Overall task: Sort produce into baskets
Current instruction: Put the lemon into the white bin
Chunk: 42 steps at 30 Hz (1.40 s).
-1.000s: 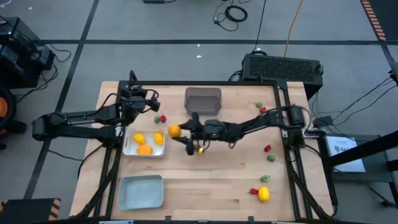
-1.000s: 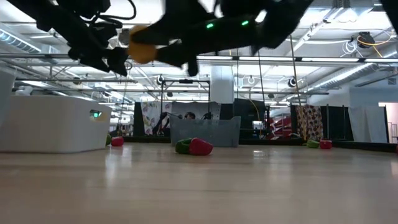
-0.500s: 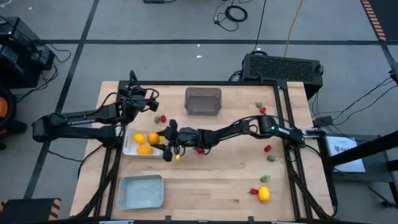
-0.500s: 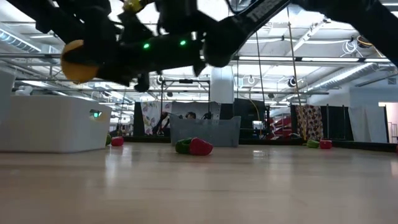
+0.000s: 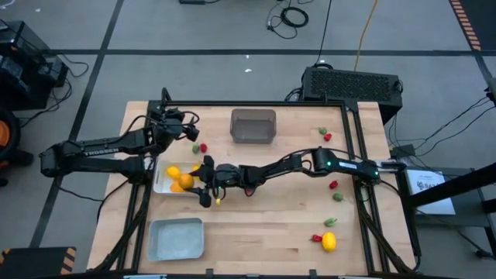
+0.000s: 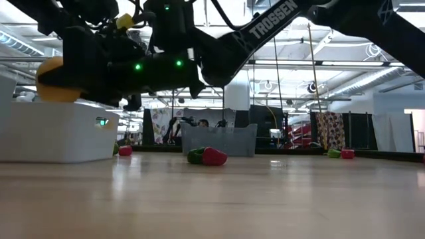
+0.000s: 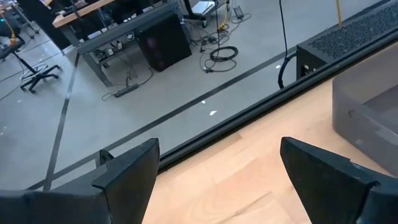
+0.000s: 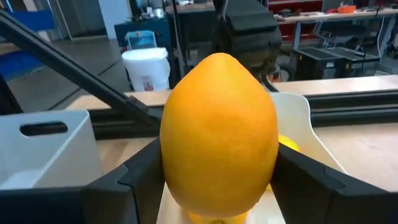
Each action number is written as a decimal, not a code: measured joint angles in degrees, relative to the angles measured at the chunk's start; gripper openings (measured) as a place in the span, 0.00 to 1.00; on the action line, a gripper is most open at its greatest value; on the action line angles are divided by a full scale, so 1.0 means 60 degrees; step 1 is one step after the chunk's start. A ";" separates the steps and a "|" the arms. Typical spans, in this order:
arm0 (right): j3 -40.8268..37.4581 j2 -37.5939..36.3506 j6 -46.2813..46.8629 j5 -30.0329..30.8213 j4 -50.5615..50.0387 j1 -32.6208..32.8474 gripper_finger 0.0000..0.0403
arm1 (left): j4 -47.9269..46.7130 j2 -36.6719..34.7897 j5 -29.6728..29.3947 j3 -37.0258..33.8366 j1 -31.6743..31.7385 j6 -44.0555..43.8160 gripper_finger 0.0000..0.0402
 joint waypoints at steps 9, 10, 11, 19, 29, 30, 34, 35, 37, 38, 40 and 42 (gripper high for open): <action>-0.0004 0.0000 -0.0008 0.0010 -0.0138 -0.0038 0.74 | -0.0259 0.0002 0.0007 0.0000 0.0004 -0.0009 0.85; -0.0004 0.0000 -0.0008 0.0013 -0.0138 -0.0040 0.75 | -0.0297 0.0000 0.0007 0.0000 0.0001 -0.0034 0.85; -0.0004 0.0000 -0.0008 0.0015 -0.0140 -0.0047 0.75 | -0.0347 0.0000 0.0011 0.0000 0.0000 -0.0080 0.85; -0.0004 0.0000 -0.0557 0.0015 -0.0239 -0.0096 0.75 | -0.0586 0.0000 0.0011 0.0000 0.0001 -0.0237 0.85; -0.0011 -0.1693 -0.1530 0.0022 -0.4346 -0.0097 0.75 | -0.0635 0.0000 0.0284 0.0000 0.0004 -0.0210 0.85; -0.0011 -0.1977 -0.1534 0.0019 -0.5285 -0.0097 0.75 | -0.0635 0.0000 0.0288 0.0000 0.0004 -0.0208 0.85; -0.0011 -0.3106 -0.1087 0.0014 -0.8941 -0.0097 0.75 | -0.0604 0.0001 0.0608 0.0000 0.0004 -0.0137 0.85; -0.0011 -0.3397 -0.0821 -0.0002 -0.9785 -0.0090 0.75 | -0.0524 0.0002 0.0825 0.0000 0.0007 0.0007 0.85; -0.0011 -0.3881 -0.0251 -0.0155 -1.1562 -0.0068 0.75 | -0.0436 0.0000 0.1272 0.0000 0.0000 0.0218 0.85; -0.0011 -0.4098 0.0045 -0.0345 -1.2332 -0.0068 0.75 | -0.0380 0.0002 0.1532 0.0000 0.0000 0.0262 0.85; -0.0011 -0.4392 0.0635 -0.0795 -1.3668 -0.0068 0.75 | -0.0234 0.0004 0.2035 0.0000 -0.0013 0.0272 0.85; -0.0011 -0.4695 0.1100 -0.1072 -1.4776 -0.0044 0.75 | 0.0023 0.0004 0.2490 -0.0046 -0.0018 0.0426 0.85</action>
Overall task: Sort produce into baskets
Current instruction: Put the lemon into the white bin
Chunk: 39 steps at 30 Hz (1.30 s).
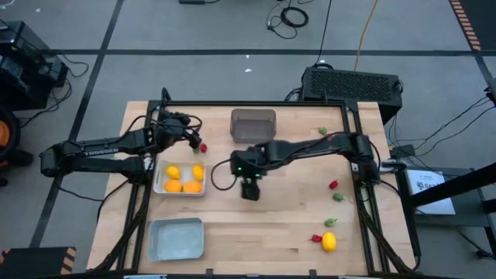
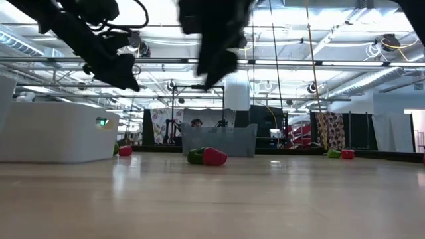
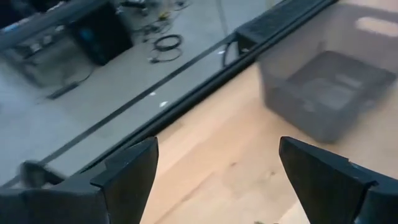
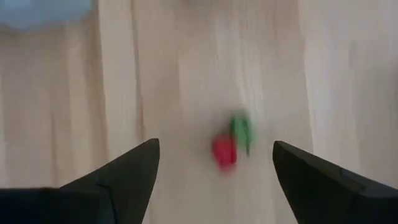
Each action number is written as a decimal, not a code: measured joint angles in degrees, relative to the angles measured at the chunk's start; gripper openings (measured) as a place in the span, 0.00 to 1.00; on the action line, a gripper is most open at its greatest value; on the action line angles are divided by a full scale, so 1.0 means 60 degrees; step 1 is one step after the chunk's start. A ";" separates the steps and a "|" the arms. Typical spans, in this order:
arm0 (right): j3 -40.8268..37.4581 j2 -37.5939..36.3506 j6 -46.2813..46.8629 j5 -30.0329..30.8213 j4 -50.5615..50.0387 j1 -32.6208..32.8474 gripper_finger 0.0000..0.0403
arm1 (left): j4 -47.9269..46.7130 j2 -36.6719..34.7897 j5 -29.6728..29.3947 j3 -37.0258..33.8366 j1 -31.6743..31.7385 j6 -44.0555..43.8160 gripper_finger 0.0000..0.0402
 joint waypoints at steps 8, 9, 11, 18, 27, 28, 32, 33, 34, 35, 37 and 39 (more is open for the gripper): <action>0.0000 -0.0336 0.0221 -0.0138 -0.1383 0.0159 0.76 | 0.2348 0.0019 0.1830 -0.0893 -0.0176 -0.0401 0.85; 0.0000 -0.0337 0.0216 -0.0138 -0.1467 0.0194 0.76 | 0.2917 0.0064 0.2067 -0.1116 -0.0242 -0.0404 0.85; 0.0000 -0.0340 0.0168 -0.0159 -0.1529 0.0316 0.76 | 0.3938 0.0074 0.2478 -0.1472 -0.0414 -0.0395 0.85; 0.0000 -0.0336 -0.0309 -0.0465 -0.2318 0.1183 0.76 | 0.5517 0.0033 0.4561 -0.1563 -0.1533 -0.0676 0.85; 0.0000 -0.0336 0.4267 -0.2943 -0.5115 0.2756 0.76 | 0.6402 0.0033 0.3695 -0.1080 -0.3965 -0.0382 0.85; 0.0000 -0.0336 0.4625 -0.2961 -0.5431 0.3047 0.76 | 0.6397 0.0048 0.3319 -0.1025 -0.4248 -0.0259 0.85; 0.0000 -0.0332 0.5235 -0.2970 -0.5930 0.4304 0.76 | 0.6918 0.0350 0.1963 -0.0898 -0.5146 0.0078 0.85; 0.0000 -0.0332 0.5516 -0.3012 -0.5862 0.4610 0.76 | 0.7243 0.0512 0.1819 -0.0894 -0.5280 0.0115 0.85; -0.0003 -0.0327 0.5882 -0.3125 -0.5772 0.4875 0.76 | 0.7535 0.0680 0.1779 -0.0894 -0.5368 0.0177 0.85; -0.0003 -0.0322 0.6351 -0.3298 -0.5723 0.5118 0.76 | 0.7740 0.0829 0.1781 -0.0894 -0.5422 0.0280 0.85; -0.0004 -0.0322 0.7624 -0.3437 -0.5765 0.5474 0.76 | 0.8052 0.1040 0.1932 -0.0894 -0.5471 0.0546 0.85; -0.0004 -0.0322 0.9364 -0.3352 -0.5793 0.5708 0.76 | 0.8153 0.1138 0.2137 -0.0800 -0.5479 0.0627 0.85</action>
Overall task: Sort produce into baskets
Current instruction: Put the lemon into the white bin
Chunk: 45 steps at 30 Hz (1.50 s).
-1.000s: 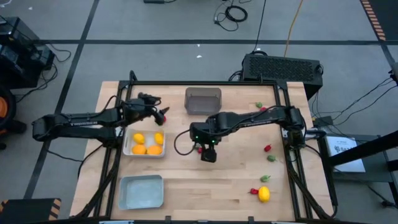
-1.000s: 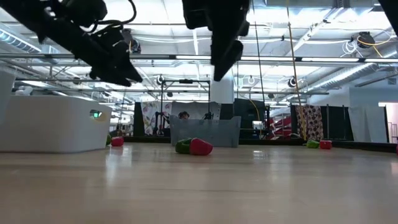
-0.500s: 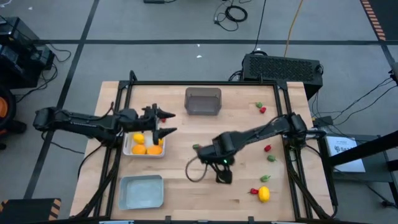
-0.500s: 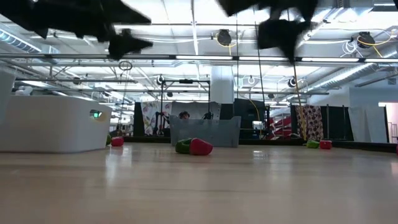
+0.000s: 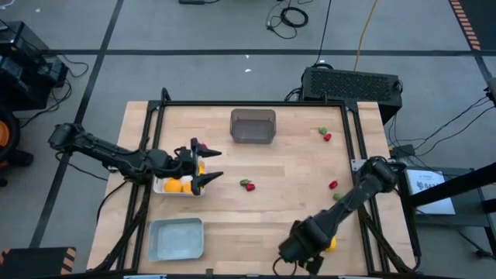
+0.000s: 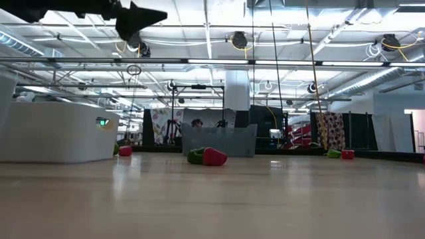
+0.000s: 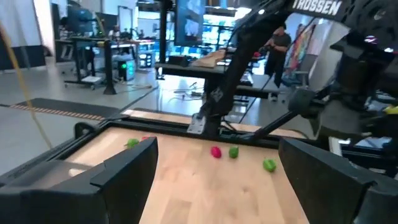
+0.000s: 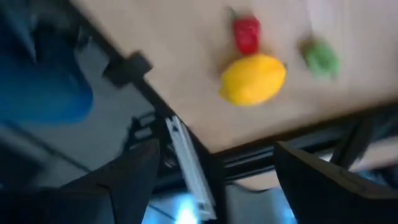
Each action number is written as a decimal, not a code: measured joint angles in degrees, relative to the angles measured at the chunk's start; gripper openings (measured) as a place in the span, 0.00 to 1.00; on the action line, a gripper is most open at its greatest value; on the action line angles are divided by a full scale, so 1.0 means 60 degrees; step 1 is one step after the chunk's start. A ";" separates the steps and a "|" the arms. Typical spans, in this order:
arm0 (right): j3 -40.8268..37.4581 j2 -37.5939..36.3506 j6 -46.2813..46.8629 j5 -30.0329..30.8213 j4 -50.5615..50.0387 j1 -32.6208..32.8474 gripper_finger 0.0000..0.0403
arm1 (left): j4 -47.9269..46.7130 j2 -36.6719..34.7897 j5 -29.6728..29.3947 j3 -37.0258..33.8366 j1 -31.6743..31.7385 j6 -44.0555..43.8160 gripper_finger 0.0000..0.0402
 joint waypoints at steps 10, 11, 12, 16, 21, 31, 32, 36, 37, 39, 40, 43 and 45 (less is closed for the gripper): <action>-0.0183 -0.0004 0.5905 0.1821 -0.0122 0.1127 0.76 | -0.0023 0.0060 0.1110 0.0139 -0.0395 -0.0025 0.85; -0.0233 -0.0004 0.6086 0.1946 -0.0110 0.1241 0.76 | -0.0006 0.0060 0.1110 0.0139 -0.0449 -0.0025 0.85; -0.0280 -0.0004 0.6189 0.2023 -0.0115 0.1367 0.76 | 0.0009 0.0060 0.1114 0.0139 -0.0491 -0.0025 0.85; -0.0594 -0.0146 0.6650 0.2085 -0.0001 0.1748 0.76 | 0.0077 0.0060 0.1118 0.0139 -0.0525 -0.0004 0.85; -0.1433 -0.0888 0.7339 0.3090 0.0932 0.1861 0.76 | 0.0078 0.0057 0.1118 0.0146 -0.0541 -0.0084 0.85; -0.3963 -0.2189 0.8391 0.3250 0.3356 0.1950 0.75 | -0.0042 0.0057 0.1114 0.0149 -0.0772 -0.0169 0.85; -0.4132 -0.2205 0.8405 0.3247 0.3550 0.1950 0.75 | -0.0038 0.0057 0.1115 0.0149 -0.0772 -0.0076 0.85; -0.4676 -0.2208 0.8454 0.3215 0.4183 0.1950 0.75 | -0.0046 0.0057 0.1114 0.0150 -0.0772 -0.0011 0.85; -0.4790 -0.2208 0.8509 0.3208 0.4341 0.1950 0.75 | -0.0066 0.0057 0.1114 0.0150 -0.0772 -0.0011 0.85; -0.4964 -0.2208 0.8637 0.3073 0.4406 0.1950 0.75 | -0.0091 0.0057 0.1114 0.0148 -0.0772 -0.0012 0.85; -0.5036 -0.2208 0.8688 0.2968 0.4380 0.1950 0.75 | -0.0105 0.0057 0.1114 0.0149 -0.0772 -0.0014 0.85; -0.5213 -0.2208 0.8787 0.2922 0.4403 0.1950 0.75 | -0.0192 0.0057 0.1114 0.0150 -0.0772 -0.0040 0.85; -0.5315 -0.2211 0.8794 0.2927 0.4501 0.1950 0.75 | -0.0289 0.0057 0.1114 0.0149 -0.0770 -0.0119 0.85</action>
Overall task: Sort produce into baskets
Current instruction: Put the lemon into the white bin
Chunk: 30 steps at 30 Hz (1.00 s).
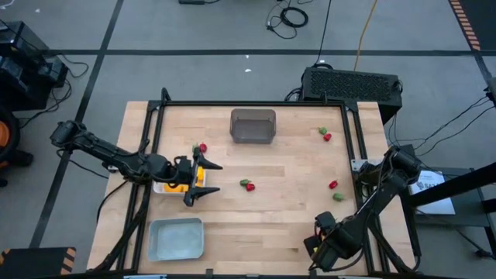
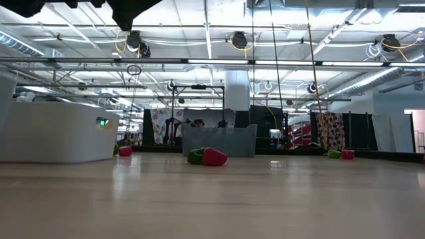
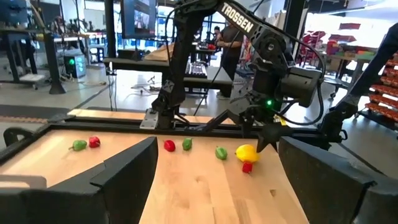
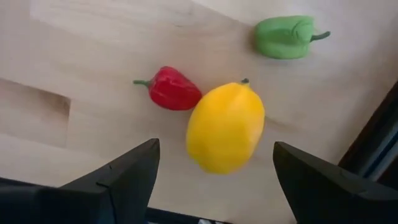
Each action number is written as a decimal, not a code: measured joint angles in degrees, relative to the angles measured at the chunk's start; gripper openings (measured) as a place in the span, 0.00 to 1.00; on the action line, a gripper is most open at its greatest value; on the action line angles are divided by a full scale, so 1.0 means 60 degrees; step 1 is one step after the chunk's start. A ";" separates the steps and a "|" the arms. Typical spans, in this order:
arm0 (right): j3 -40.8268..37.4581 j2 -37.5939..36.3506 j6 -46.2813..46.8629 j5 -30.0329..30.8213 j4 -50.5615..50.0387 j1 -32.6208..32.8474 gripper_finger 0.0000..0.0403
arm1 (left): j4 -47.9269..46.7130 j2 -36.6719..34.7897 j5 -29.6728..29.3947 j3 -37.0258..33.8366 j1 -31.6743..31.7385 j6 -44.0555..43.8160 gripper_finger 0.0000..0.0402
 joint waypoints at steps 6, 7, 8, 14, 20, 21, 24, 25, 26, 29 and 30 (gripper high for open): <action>-0.0567 0.0000 0.0114 0.0019 0.1018 0.0153 0.75 | -0.0183 -0.0004 -0.0004 0.0001 -0.0068 -0.0165 0.85; -0.0680 0.0000 0.0167 0.0007 0.1068 0.0180 0.75 | -0.0248 -0.0004 -0.0007 -0.0002 -0.0068 -0.0171 0.85; -0.0777 0.0000 0.0236 0.0031 0.1092 0.0203 0.75 | -0.0262 -0.0004 -0.0005 0.0001 -0.0071 -0.0178 0.85; -0.1100 0.0004 0.0352 0.0045 0.1259 0.0259 0.75 | -0.0418 -0.0004 -0.0015 0.0001 -0.0068 -0.0405 0.85; -0.1347 0.0004 0.0302 0.0049 0.1776 0.0276 0.75 | -0.0568 -0.0004 -0.0019 -0.0003 -0.0068 -0.0519 0.85; -0.1392 0.0004 0.0302 0.0050 0.1862 0.0293 0.75 | -0.0631 -0.0004 -0.0023 -0.0002 -0.0068 -0.0600 0.85; -0.1552 0.0004 0.0321 0.0051 0.2116 0.0332 0.75 | -0.0791 -0.0004 -0.0044 0.0001 -0.0068 -0.0667 0.85; -0.1613 0.0004 0.0359 0.0051 0.2158 0.0352 0.75 | -0.0826 -0.0004 -0.0044 -0.0003 -0.0068 -0.0678 0.85; -0.1650 0.0007 0.0392 0.0051 0.2174 0.0369 0.75 | -0.0848 -0.0004 -0.0044 -0.0003 -0.0068 -0.0686 0.85; -0.1702 0.0007 0.0389 0.0047 0.2185 0.0375 0.73 | -0.0947 -0.0004 -0.0047 0.0000 -0.0068 -0.0747 0.85; -0.1705 0.0015 0.0370 0.0046 0.2178 0.0375 0.72 | -0.0993 -0.0004 -0.0047 -0.0003 -0.0068 -0.0829 0.85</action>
